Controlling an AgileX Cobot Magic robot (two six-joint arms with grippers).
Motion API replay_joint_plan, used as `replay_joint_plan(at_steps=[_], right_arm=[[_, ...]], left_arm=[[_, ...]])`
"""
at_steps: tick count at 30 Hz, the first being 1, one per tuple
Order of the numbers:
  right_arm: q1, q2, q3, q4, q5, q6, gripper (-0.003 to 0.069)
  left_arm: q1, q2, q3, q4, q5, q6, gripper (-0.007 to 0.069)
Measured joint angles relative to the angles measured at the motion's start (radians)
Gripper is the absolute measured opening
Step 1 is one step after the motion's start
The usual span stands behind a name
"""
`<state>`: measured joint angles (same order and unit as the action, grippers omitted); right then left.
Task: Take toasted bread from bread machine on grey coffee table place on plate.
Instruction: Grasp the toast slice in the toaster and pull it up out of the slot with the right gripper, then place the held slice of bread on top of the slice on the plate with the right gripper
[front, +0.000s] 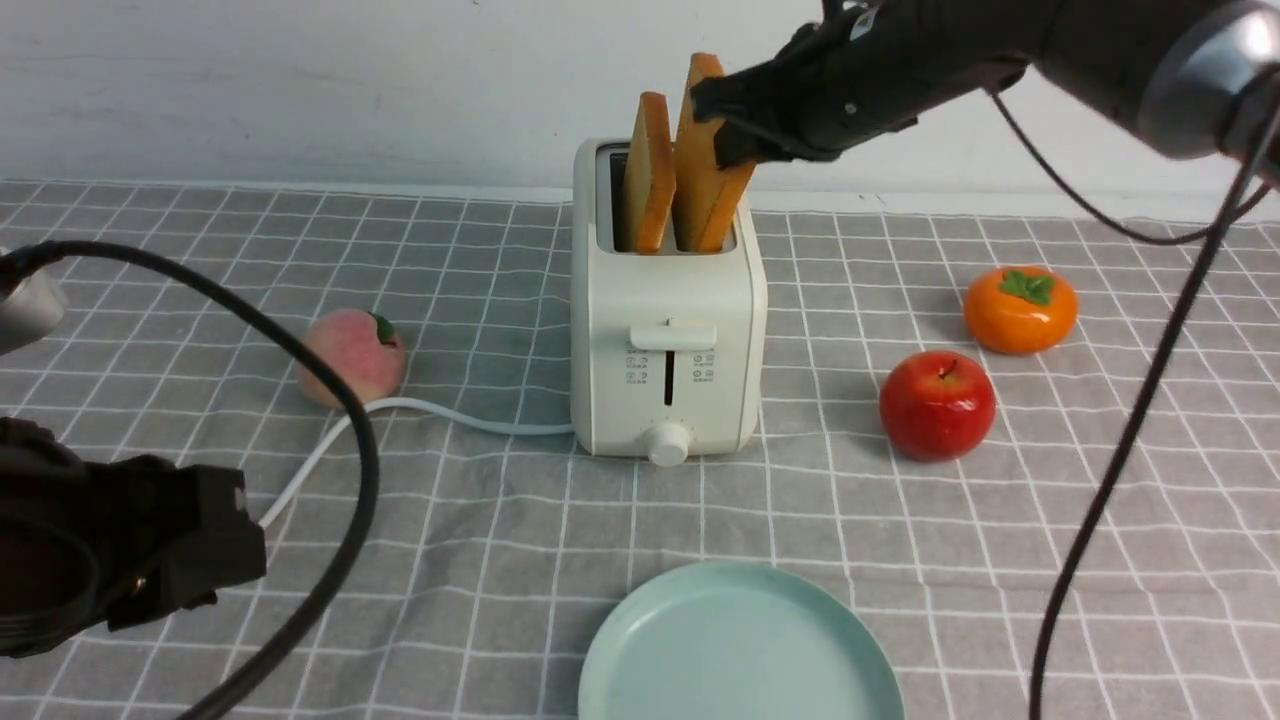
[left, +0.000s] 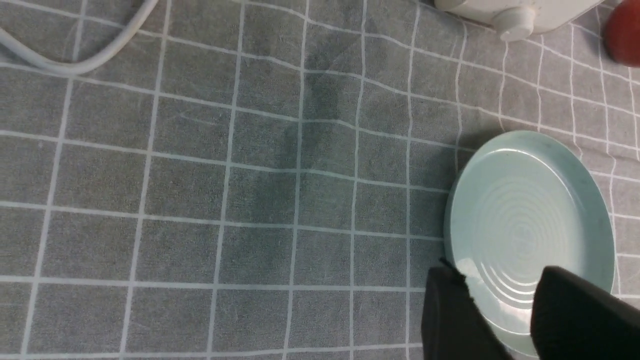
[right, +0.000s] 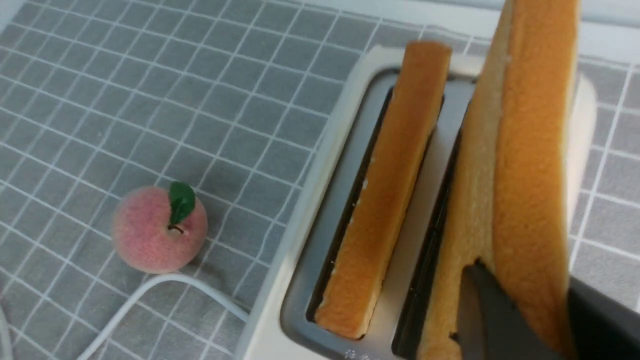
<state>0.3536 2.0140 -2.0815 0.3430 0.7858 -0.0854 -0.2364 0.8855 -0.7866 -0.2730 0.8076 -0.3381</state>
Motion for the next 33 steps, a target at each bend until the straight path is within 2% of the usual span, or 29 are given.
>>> replay_joint_plan(at_steps=[3,8,13,17,20,23,30,33], right_arm=[[-0.025,-0.062,-0.016,0.0,0.067,-0.001,0.0092],[-0.105,-0.249,-0.005,-0.05,0.245,-0.002,0.0092],[-0.129,-0.388,0.163,-0.064,0.27,-0.001,0.0092],[-0.129,-0.476,0.381,0.006,0.274,-0.001,0.0092],[-0.129,-0.502,0.615,0.199,0.266,-0.008,0.0092],[-0.129,-0.494,0.827,0.402,0.221,-0.111,0.0092],[-0.129,-0.43,1.167,0.918,0.104,-0.534,0.0101],[-0.129,-0.41,1.231,1.027,0.11,-0.65,0.0144]], left_arm=[[0.0,0.0,0.0,0.0,-0.028,0.0,0.0237],[0.0,0.0,0.0,-0.002,-0.159,0.019,0.0237],[0.0,0.0,-0.003,-0.004,-0.223,0.132,0.0237],[0.0,0.001,-0.046,-0.004,-0.201,0.222,0.0237],[0.0,0.001,-0.101,-0.005,-0.168,0.263,0.0237],[0.0,0.001,-0.112,-0.016,-0.161,0.27,0.0237],[0.0,0.019,-0.112,-0.069,-0.15,0.273,0.0237],[0.0,0.024,-0.112,-0.082,-0.148,0.273,0.0237]])
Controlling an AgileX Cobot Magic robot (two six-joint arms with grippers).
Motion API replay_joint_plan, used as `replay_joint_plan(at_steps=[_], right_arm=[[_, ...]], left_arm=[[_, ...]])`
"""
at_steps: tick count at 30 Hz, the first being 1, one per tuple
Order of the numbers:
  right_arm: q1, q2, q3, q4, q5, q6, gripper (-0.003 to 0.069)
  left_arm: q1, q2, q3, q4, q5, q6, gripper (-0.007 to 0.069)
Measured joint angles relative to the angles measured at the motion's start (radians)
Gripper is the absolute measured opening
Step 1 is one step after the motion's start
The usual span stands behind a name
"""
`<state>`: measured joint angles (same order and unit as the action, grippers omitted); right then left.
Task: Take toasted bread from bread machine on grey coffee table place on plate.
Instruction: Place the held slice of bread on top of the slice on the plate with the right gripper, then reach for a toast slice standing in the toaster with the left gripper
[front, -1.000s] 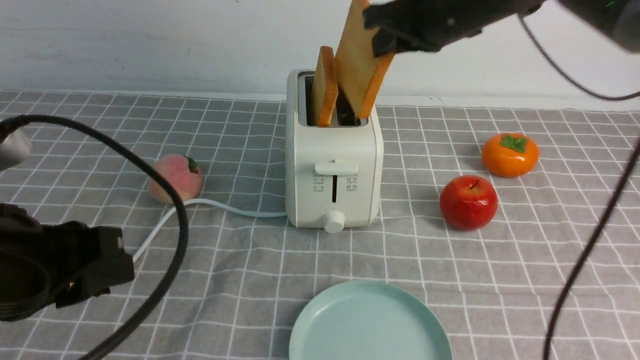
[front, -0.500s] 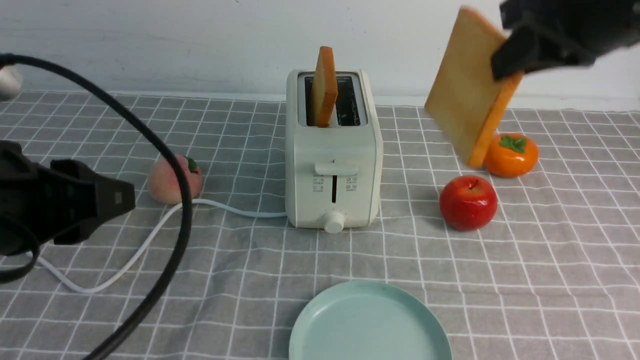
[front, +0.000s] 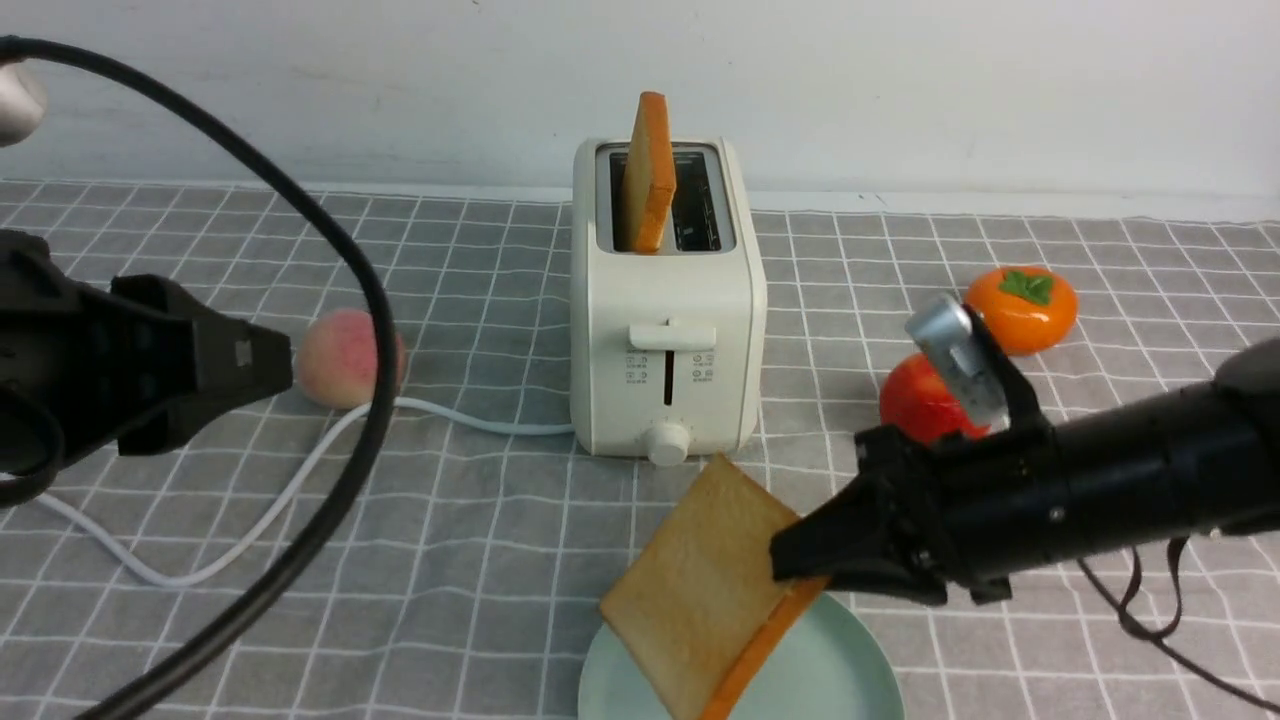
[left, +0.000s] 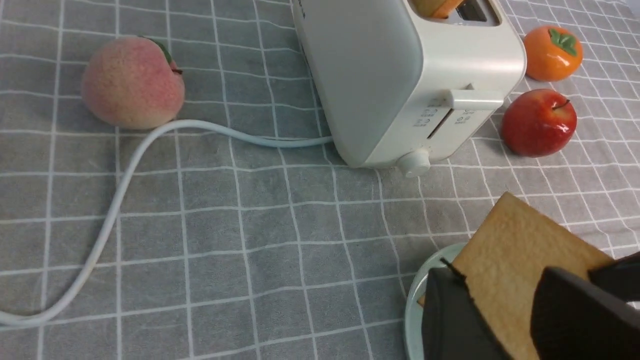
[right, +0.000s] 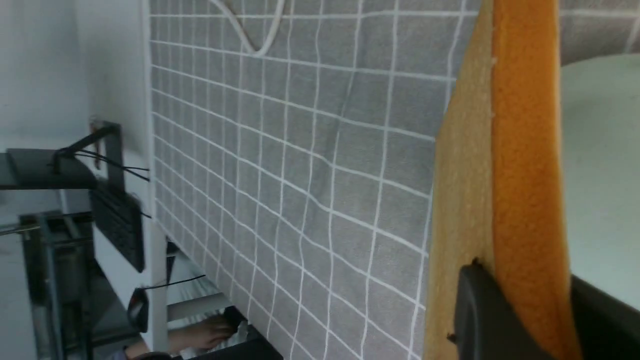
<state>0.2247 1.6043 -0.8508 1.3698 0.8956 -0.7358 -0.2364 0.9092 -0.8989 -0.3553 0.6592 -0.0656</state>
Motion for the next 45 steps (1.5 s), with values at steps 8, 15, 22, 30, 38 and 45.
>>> replay_joint_plan(at_steps=[8,15,22,30,38,45], right_arm=[[-0.001,0.003,0.027,-0.034,0.09,-0.066,0.0454],[-0.04,-0.087,-0.079,-0.255,0.198,-0.026,0.0594],[-0.044,-0.321,-0.381,-0.611,0.226,0.199,0.0545],[-0.044,-0.536,-0.432,-0.922,0.243,0.413,0.0477],[-0.044,-0.653,-0.257,-1.064,0.13,0.488,0.0472],[-0.044,-0.645,-0.224,-0.99,-0.026,0.488,0.0462]], left_arm=[[0.0,0.0,0.0,-0.007,0.007,0.0,0.0237],[0.0,0.01,-0.006,-0.007,0.016,0.0,0.0237],[0.0,0.151,-0.149,-0.022,0.052,-0.015,0.0291],[-0.13,0.356,-0.365,0.018,0.103,0.018,0.043],[-0.226,0.549,-0.488,0.172,0.098,-0.171,0.052],[-0.226,0.734,-0.671,0.253,0.169,-0.21,0.0523]])
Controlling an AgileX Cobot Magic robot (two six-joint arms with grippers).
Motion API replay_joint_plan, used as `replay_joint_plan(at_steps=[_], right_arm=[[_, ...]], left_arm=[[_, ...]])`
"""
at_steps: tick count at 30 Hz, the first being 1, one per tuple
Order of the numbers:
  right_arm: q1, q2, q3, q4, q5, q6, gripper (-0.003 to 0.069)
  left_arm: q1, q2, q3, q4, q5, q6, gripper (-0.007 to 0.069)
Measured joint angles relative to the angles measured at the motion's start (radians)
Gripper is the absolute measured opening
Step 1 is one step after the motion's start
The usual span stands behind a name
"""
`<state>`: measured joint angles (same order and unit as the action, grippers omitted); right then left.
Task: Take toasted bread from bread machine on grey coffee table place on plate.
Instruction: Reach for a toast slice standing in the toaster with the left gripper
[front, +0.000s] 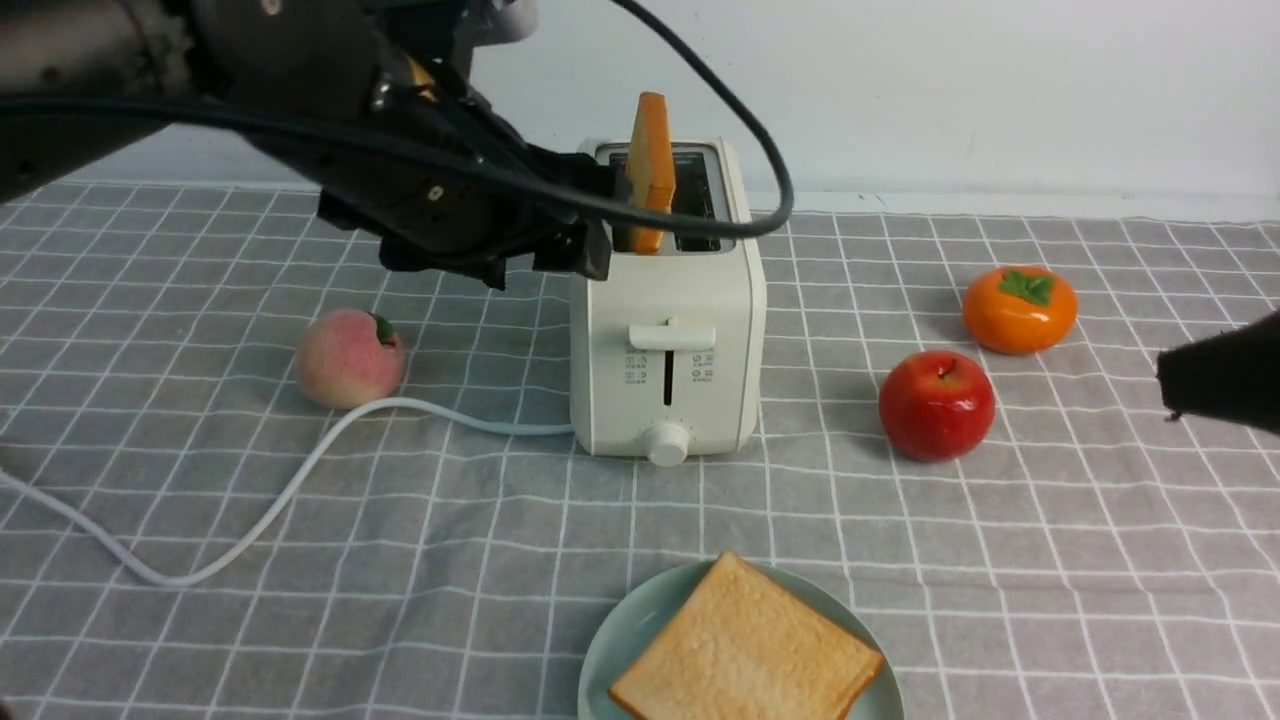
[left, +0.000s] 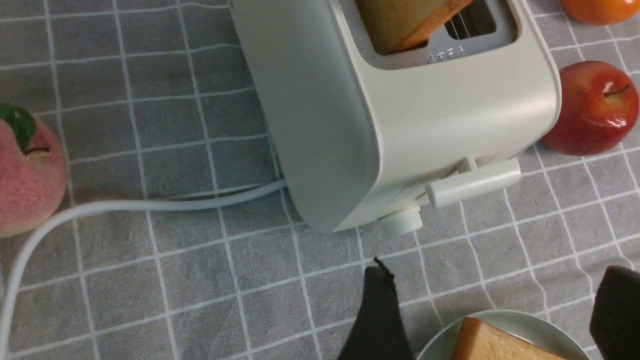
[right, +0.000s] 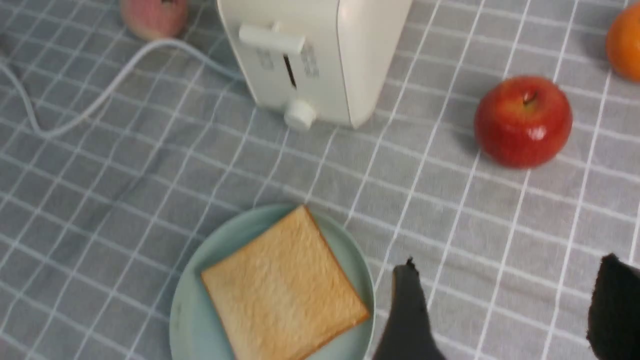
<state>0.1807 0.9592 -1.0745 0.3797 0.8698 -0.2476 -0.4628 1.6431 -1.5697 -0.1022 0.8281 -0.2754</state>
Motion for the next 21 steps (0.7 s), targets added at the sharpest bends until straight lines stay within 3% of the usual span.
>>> replay_joint_plan(at_steps=[11,17,21], right_arm=[[0.0,0.028,0.0,0.023,-0.136,0.0,0.0462],[0.0,0.052,0.0,0.025,-0.139,0.0,0.0462],[0.0,0.053,0.0,0.025,-0.139,0.0,0.0462]], left_arm=[[-0.058,0.223,-0.346,0.2,0.074,-0.151,0.0523],[-0.103,0.343,-0.459,0.306,0.002,-0.202,0.0521],[-0.095,0.437,-0.466,0.433,-0.053,-0.31,0.0505]])
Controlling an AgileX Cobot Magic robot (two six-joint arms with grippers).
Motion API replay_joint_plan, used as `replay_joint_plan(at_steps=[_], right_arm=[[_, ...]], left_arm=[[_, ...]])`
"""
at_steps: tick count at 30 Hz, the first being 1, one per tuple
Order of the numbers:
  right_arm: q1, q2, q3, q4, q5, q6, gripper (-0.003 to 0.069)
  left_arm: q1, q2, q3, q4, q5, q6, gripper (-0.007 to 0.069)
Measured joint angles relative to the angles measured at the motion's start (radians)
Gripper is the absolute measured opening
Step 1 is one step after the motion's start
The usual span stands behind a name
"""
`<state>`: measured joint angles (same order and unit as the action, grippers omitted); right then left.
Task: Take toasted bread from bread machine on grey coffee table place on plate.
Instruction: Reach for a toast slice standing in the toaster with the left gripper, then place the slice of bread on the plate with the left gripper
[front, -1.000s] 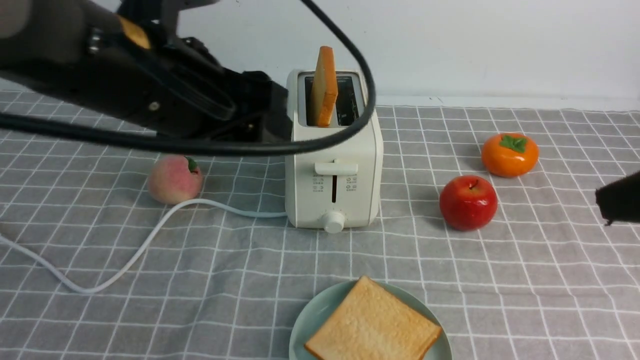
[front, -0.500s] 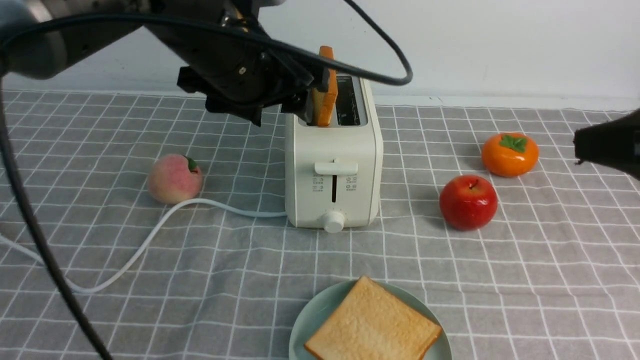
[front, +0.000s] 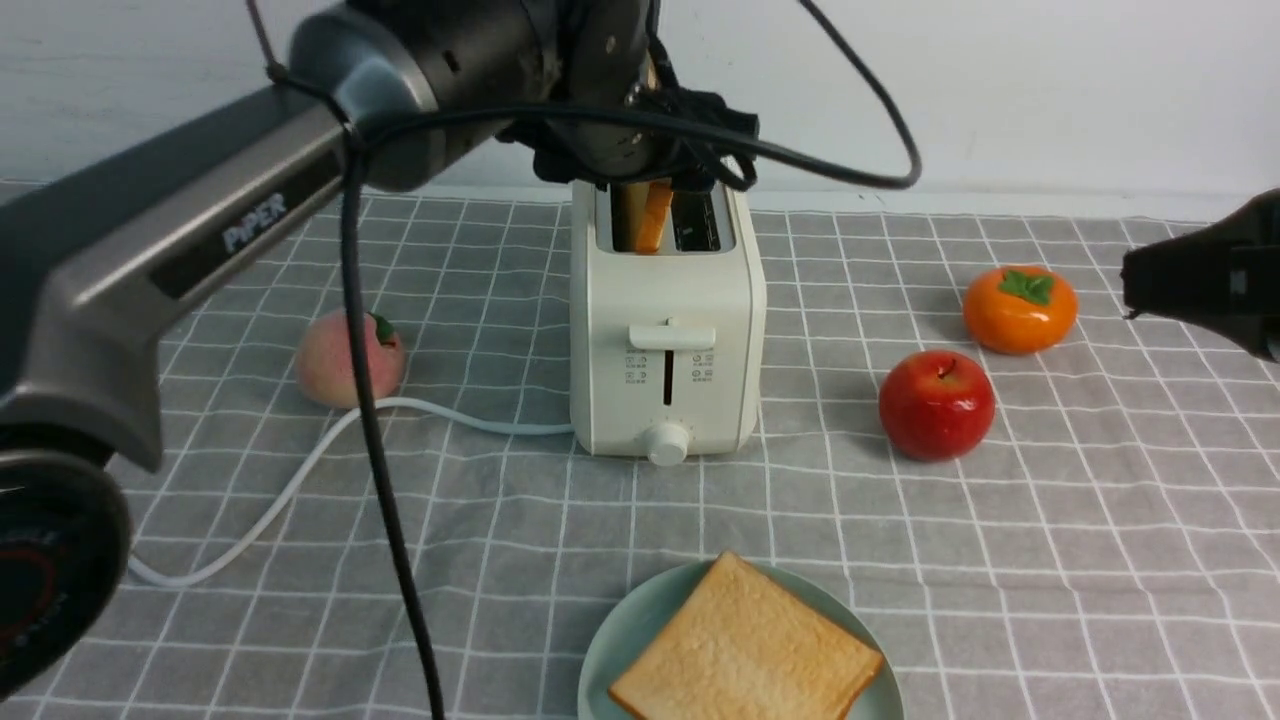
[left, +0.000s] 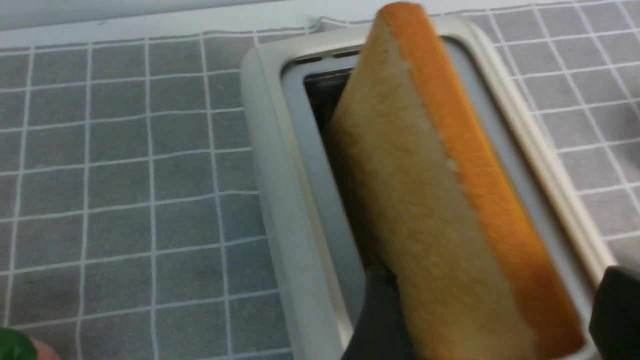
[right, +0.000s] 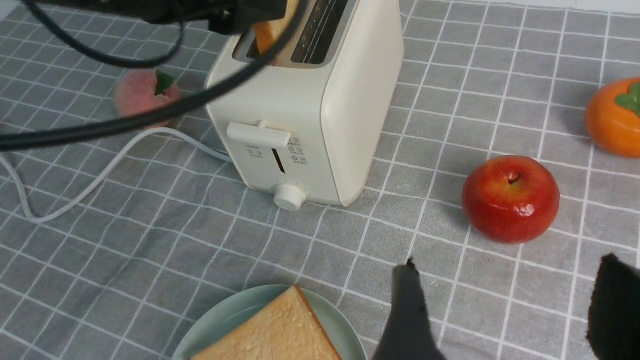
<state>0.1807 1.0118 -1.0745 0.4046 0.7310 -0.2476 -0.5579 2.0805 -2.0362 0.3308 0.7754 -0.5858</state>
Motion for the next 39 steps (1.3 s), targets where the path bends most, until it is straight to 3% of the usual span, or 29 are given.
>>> replay_joint_plan(at_steps=[2,5,10,16,24,25,29,34,37,39], right_arm=[[0.0,0.0,0.0,0.0,0.001,0.0,0.0462],[0.0,0.0,0.0,0.0,0.001,0.0,0.0462],[0.0,0.0,0.0,0.0,0.001,0.0,0.0462],[0.0,0.0,0.0,-0.01,0.004,0.0,0.0462],[0.0,0.0,0.0,-0.039,0.005,0.0,0.0462],[0.0,0.0,0.0,-0.039,0.005,0.0,0.0462],[0.0,0.0,0.0,-0.02,0.012,0.0,0.0462],[0.0,0.0,0.0,0.004,0.037,-0.003,0.0462],[0.0,0.0,0.0,0.026,0.074,-0.036,0.0462],[-0.001,0.0,0.0,0.06,0.109,-0.08,0.0462]], left_arm=[[0.003,0.023,0.0,0.029,-0.007,-0.028,0.0483],[0.003,0.033,0.0,0.047,-0.016,-0.042,0.0388],[0.003,-0.012,0.0,0.024,-0.024,-0.031,0.0081],[0.003,-0.17,0.001,0.009,0.049,0.055,0.0095],[0.003,-0.484,0.051,-0.056,0.345,0.26,0.0095],[0.003,-0.57,0.115,-0.118,0.383,0.322,0.0095],[0.003,-0.714,0.331,-0.285,0.356,0.391,0.0095],[0.003,-0.817,0.684,-0.485,0.17,0.416,0.0095],[0.003,-0.812,0.899,-0.709,0.021,0.479,0.0095],[0.003,-0.782,1.014,-0.914,-0.056,0.612,0.0095]])
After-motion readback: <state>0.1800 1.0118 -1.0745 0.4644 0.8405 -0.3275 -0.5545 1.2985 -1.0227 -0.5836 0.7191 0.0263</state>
